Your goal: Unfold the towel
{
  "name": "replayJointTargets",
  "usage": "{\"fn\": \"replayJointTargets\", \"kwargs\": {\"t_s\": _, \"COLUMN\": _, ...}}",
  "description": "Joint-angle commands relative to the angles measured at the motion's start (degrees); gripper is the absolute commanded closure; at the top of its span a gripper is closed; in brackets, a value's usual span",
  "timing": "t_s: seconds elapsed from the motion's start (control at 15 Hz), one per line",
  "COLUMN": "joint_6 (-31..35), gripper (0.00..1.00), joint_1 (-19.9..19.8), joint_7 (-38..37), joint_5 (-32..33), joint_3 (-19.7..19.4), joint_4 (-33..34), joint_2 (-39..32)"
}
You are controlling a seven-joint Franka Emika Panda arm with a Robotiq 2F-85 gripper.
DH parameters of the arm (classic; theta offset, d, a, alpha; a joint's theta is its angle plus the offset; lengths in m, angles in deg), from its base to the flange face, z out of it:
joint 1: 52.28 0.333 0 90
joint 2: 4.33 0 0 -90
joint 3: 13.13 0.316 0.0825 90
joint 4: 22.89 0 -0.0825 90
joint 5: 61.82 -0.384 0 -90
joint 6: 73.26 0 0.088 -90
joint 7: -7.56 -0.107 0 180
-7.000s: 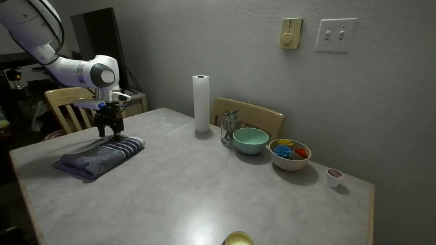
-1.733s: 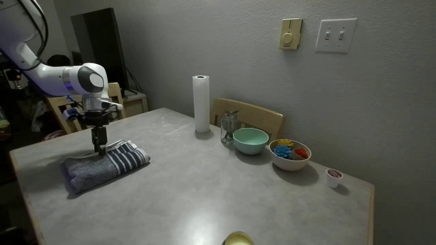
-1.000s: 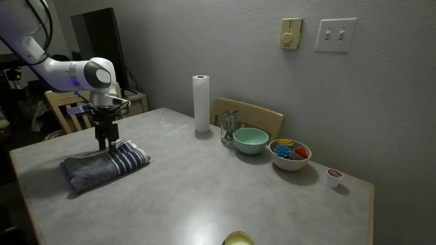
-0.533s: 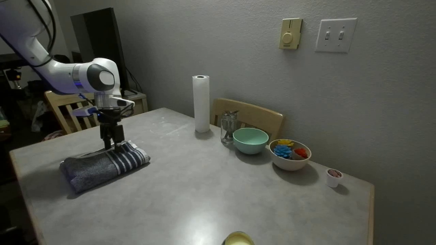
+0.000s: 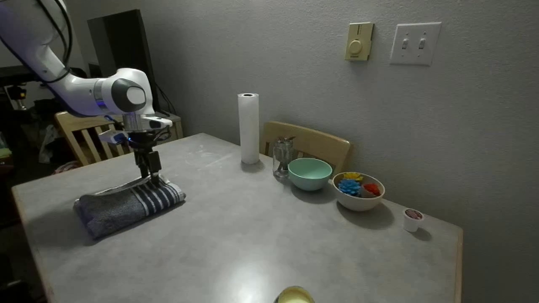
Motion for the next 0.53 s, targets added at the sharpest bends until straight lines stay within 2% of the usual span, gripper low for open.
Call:
{"fn": "replayJointTargets", "kwargs": {"t_s": 0.0, "joint_6": 5.12, "gripper": 0.00, "joint_1": 0.26, "joint_7": -3.76, "joint_5": -0.70, "joint_3": -0.73, "joint_4": -1.07, "joint_2": 0.75}}
{"fn": "replayJointTargets", "kwargs": {"t_s": 0.47, "joint_6": 8.07, "gripper": 0.00, "joint_1": 1.75, "joint_7": -11.37, "joint_5": 1.50, "joint_3": -3.38, "joint_4": -1.96, "joint_2": 1.21}}
